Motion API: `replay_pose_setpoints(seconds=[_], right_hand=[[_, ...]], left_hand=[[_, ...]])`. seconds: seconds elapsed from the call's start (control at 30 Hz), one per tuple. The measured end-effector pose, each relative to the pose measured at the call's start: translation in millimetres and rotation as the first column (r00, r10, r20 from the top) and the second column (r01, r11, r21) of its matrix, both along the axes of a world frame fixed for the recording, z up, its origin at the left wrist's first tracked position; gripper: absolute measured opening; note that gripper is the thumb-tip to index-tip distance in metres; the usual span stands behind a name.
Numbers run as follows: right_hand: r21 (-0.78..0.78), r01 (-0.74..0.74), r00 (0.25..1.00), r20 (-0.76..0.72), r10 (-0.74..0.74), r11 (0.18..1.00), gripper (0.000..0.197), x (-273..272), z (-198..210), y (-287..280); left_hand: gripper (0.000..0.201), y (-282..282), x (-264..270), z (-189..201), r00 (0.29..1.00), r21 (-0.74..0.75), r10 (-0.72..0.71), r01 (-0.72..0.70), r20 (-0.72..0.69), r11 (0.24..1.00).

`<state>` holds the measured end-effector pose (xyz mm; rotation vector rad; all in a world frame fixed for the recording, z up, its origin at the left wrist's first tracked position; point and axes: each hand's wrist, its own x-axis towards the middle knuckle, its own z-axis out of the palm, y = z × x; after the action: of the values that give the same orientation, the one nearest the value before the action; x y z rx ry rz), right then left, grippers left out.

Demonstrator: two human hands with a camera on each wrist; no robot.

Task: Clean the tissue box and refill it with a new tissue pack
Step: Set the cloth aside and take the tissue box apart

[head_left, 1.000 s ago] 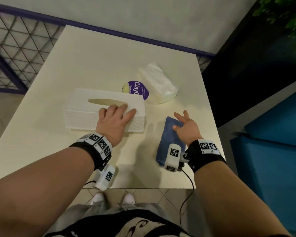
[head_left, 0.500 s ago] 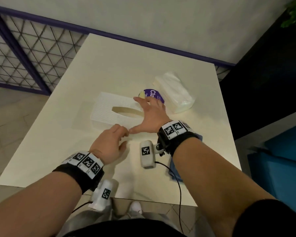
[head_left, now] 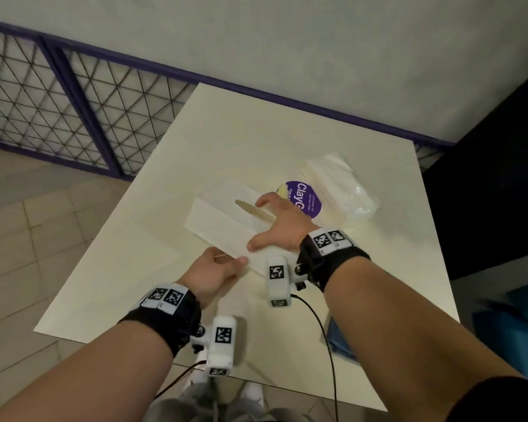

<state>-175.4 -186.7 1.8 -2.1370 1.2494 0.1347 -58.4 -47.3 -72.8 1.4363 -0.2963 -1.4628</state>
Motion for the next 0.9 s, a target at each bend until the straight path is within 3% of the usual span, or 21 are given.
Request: replay_pose_setpoints(seconds=[0.07, 0.13, 0.3, 0.43, 0.5, 0.63, 0.73, 0.9], right_hand=[[0.14, 0.051, 0.989, 0.133, -0.07, 0.989, 0.056, -9, 4, -3], [0.208, 0.076, 0.974, 0.193, -0.118, 0.975, 0.047, -17, 3, -4], [0.273, 0.059, 0.975, 0.189, -0.114, 0.96, 0.057, -28, 6, -7], [0.068, -0.124, 0.992, 0.01, 0.124, 0.99, 0.077, -25, 19, 0], [0.08, -0.161, 0.987, 0.017, 0.16, 0.984, 0.083, -26, 22, 5], [0.289, -0.027, 0.978, 0.207, -0.035, 0.957, 0.063, -36, 25, 9], [0.33, -0.009, 0.967, 0.242, -0.076, 0.944, 0.049, -39, 24, 9], [0.325, -0.005, 0.963, 0.256, -0.083, 0.946, 0.056, -41, 21, 4]], left_hand=[[0.057, -3, 2, 2, 0.993, -0.11, 0.003, -0.016, -0.119, 0.994], [0.066, -4, 2, 4, 0.979, -0.212, -0.058, 0.016, -0.194, 0.977], [0.056, -10, -13, 13, 0.941, -0.247, -0.046, -0.041, -0.336, 0.968], [0.053, -17, -21, 19, 0.947, -0.198, 0.056, -0.124, -0.316, 0.972], [0.053, -18, -22, 24, 0.947, -0.219, 0.07, -0.144, -0.313, 0.965], [0.06, -15, -20, 34, 0.956, -0.295, -0.015, -0.076, -0.294, 0.952], [0.059, -14, -20, 33, 0.961, -0.316, -0.041, -0.05, -0.274, 0.947], [0.041, -14, -22, 32, 0.952, -0.32, 0.02, -0.123, -0.307, 0.94]])
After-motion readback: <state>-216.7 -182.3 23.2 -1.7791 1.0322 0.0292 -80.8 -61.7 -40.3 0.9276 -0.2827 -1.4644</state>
